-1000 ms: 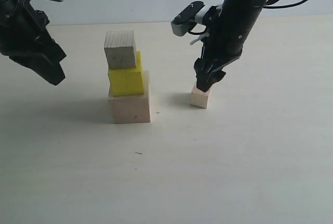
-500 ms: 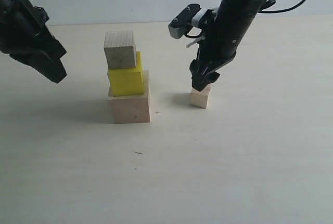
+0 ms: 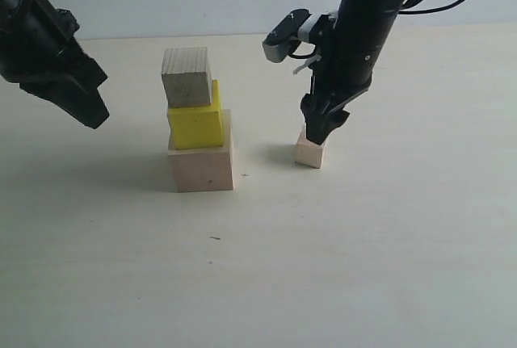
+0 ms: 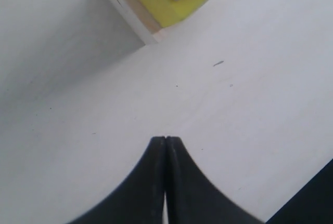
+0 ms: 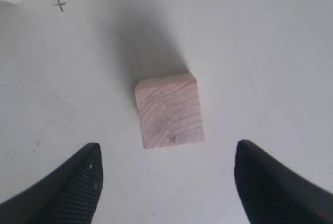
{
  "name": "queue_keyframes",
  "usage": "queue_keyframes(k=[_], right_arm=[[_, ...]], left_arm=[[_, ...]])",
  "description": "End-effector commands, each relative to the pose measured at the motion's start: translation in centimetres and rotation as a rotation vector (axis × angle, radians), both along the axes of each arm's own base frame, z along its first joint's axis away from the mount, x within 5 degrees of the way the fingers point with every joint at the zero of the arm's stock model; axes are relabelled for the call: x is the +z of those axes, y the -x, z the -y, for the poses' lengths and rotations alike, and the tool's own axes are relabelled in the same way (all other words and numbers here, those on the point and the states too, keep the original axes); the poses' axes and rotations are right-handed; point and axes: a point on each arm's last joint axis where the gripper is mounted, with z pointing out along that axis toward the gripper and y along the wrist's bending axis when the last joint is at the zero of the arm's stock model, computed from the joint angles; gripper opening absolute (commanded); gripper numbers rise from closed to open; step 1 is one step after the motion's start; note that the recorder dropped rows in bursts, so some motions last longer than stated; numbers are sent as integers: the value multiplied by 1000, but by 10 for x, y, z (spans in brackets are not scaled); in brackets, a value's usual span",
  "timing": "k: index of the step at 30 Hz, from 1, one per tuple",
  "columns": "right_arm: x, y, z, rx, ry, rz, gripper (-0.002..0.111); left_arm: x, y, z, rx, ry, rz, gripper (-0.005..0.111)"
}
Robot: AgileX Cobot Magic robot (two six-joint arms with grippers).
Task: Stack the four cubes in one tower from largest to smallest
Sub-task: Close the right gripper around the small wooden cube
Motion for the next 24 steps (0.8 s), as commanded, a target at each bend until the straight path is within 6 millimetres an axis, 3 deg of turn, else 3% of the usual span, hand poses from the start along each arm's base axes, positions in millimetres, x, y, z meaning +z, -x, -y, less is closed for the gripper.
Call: queue_keyframes(k=[1,24], right_arm=[[0,-9,-3,28,-7,-2,68],[-56,-18,-9,129,25,-114,68]], left_arm=[[3,2,1,10,20,1,0],[2,0,-4,-4,-39,21,0]])
